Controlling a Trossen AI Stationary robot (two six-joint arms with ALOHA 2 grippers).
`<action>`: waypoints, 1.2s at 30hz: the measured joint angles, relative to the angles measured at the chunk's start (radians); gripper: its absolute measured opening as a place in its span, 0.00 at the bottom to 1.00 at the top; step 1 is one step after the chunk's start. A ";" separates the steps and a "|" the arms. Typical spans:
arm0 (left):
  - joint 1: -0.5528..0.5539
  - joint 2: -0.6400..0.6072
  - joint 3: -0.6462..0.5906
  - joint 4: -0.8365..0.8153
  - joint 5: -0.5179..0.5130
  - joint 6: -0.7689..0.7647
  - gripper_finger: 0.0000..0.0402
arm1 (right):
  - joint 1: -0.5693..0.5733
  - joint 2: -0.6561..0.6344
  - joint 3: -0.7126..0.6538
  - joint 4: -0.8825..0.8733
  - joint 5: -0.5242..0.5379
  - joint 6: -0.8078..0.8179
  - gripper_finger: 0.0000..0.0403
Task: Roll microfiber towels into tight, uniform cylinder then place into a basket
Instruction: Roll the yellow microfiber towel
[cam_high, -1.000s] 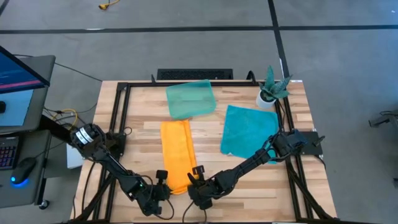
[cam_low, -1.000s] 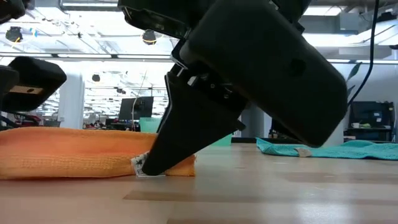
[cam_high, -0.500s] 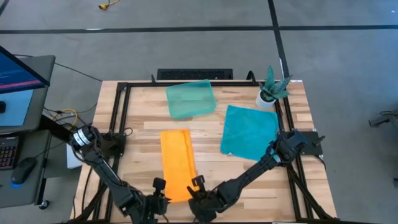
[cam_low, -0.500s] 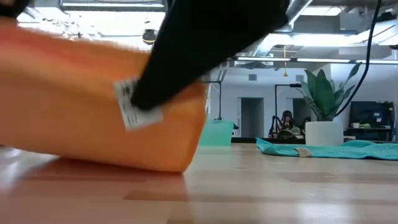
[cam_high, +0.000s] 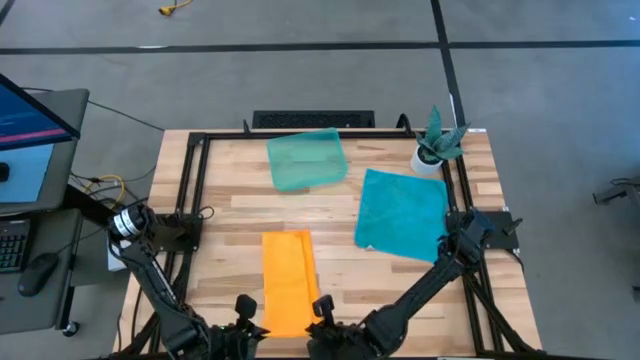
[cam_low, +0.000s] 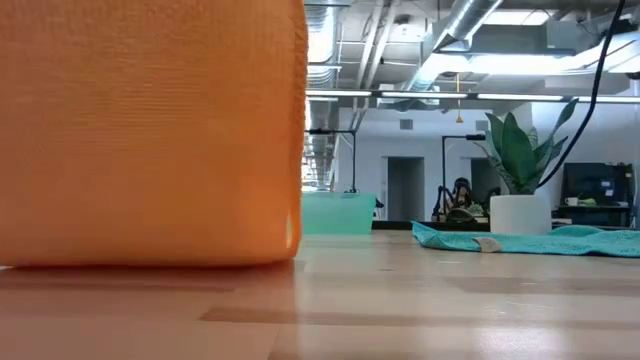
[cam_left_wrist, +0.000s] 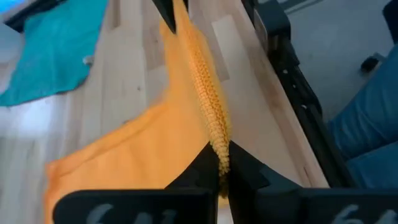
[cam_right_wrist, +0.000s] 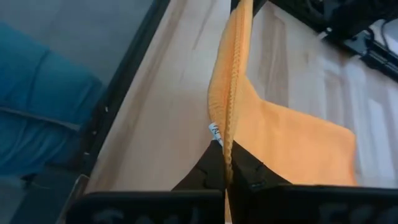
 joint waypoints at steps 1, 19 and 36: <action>-0.002 0.000 0.005 -0.012 -0.014 0.000 0.01 | -0.001 0.000 0.000 -0.002 0.014 0.000 0.02; 0.153 -0.001 -0.004 -0.481 -0.110 -0.317 0.01 | -0.208 -0.003 -0.119 -0.097 0.102 0.048 0.03; 0.271 -0.002 -0.261 -0.430 -0.102 -0.414 0.01 | -0.319 0.017 -0.119 -0.090 0.147 0.000 0.04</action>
